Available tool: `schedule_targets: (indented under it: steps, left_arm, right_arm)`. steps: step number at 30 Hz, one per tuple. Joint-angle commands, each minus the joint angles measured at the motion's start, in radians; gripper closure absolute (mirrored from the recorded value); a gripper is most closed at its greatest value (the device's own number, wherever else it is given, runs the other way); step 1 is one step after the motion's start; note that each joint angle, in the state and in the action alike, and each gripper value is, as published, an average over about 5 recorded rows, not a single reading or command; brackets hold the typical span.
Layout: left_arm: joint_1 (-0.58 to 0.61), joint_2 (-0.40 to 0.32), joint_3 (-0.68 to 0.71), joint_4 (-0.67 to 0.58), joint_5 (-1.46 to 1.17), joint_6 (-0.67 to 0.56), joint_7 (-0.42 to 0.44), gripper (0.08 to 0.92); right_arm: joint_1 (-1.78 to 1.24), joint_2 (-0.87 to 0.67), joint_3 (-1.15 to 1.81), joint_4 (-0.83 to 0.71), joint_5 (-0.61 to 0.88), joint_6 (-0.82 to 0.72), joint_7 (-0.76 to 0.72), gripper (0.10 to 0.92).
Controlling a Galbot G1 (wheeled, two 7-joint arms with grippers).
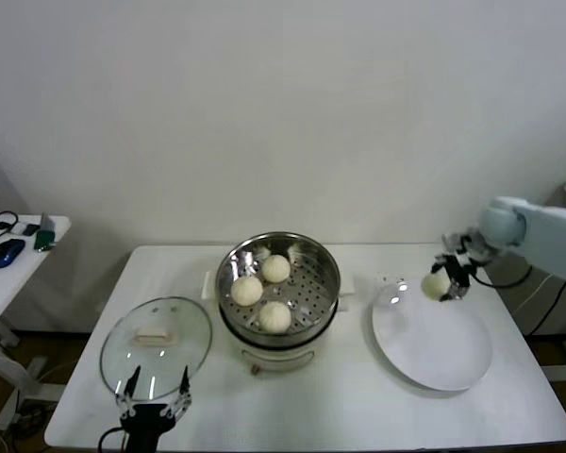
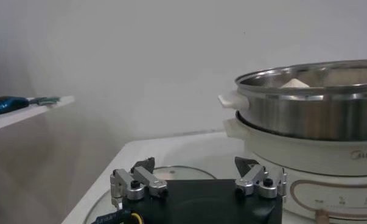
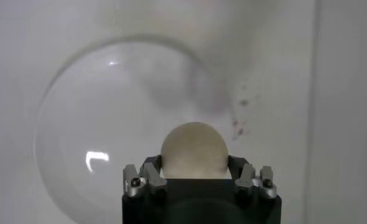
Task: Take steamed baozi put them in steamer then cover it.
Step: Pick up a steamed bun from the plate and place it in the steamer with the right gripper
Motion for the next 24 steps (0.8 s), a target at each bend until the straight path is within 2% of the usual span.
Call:
schedule_targets:
  steps: [1,9,17,24]
  left_arm:
    - [-0.004,0.007,-0.003,-0.001,-0.01,0.003,0.001,0.177]
    - [-0.01,0.008,-0.011,0.001,-0.028,0.003,0.001,0.177]
    - [-0.012,0.014,-0.019,0.013,-0.037,-0.001,0.0,0.177]
    - [-0.01,0.017,-0.023,0.013,-0.04,0.0,0.0,0.177]
  right_arm:
    - [0.487,0.19,-0.159,0.314,0.401,-0.138,0.032,0.321]
    - [0.336,0.322,-0.065,0.41,0.474,-0.217,0.148,0.321]
    - [0.118,0.454,-0.033,0.292,0.42,-0.247,0.219,0.321]
    - [0.005,0.468,-0.04,0.208,0.351,-0.249,0.243,0.321]
